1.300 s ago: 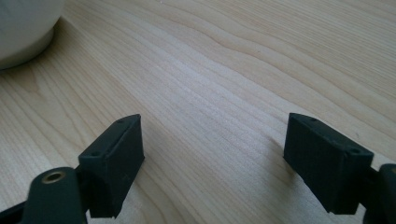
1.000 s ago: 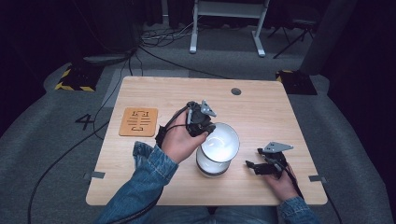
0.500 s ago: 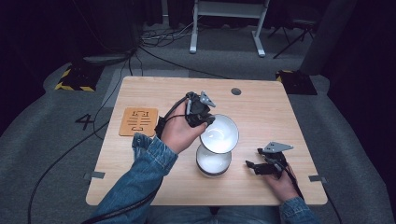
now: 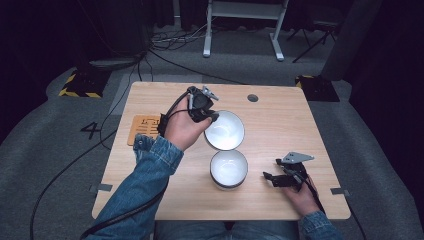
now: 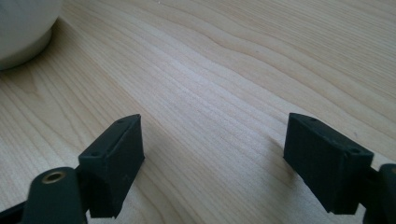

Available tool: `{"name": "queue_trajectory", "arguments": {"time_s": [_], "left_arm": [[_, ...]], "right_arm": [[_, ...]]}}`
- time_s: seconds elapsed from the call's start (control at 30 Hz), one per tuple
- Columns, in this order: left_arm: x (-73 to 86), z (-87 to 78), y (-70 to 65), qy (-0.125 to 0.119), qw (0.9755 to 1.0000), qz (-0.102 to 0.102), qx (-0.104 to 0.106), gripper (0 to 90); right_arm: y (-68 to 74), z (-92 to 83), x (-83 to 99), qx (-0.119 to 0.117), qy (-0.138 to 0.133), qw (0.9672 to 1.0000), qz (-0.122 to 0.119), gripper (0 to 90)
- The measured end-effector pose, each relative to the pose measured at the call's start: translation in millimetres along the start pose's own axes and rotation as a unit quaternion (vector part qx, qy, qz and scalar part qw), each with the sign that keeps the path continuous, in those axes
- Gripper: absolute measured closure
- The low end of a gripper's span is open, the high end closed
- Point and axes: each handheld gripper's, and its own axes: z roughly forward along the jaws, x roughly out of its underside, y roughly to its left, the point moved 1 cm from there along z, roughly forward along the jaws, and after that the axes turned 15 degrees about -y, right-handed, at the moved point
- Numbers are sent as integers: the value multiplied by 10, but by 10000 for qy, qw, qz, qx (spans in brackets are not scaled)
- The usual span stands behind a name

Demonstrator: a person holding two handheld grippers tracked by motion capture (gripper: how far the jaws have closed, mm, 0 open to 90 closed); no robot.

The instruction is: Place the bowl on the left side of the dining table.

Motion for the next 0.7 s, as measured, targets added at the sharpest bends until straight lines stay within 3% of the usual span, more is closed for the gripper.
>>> {"name": "queue_trajectory", "arguments": {"time_s": [0.17,0.33,0.43,0.6,0.63,0.7], "left_arm": [[53,-56,177,-110,9993,-244,-263,804],[94,-90,297,-139,9985,-366,-370,801],[125,-116,406,-200,9966,-555,-571,801],[175,-149,547,-180,9951,-621,-743,801],[202,-155,591,-201,9938,-707,-834,801],[216,-170,634,-156,9938,-725,-828,801]], "right_arm": [[-4,7,-2,-15,-1,10000,-14,200],[-5,8,-3,-16,3,10000,-15,200],[-7,9,-3,-16,-2,10000,-20,200],[-7,9,-3,-17,-1,10000,-20,200],[-8,10,-4,-19,-1,10000,-19,200],[-8,11,-4,-21,-2,10000,-19,200]]}}
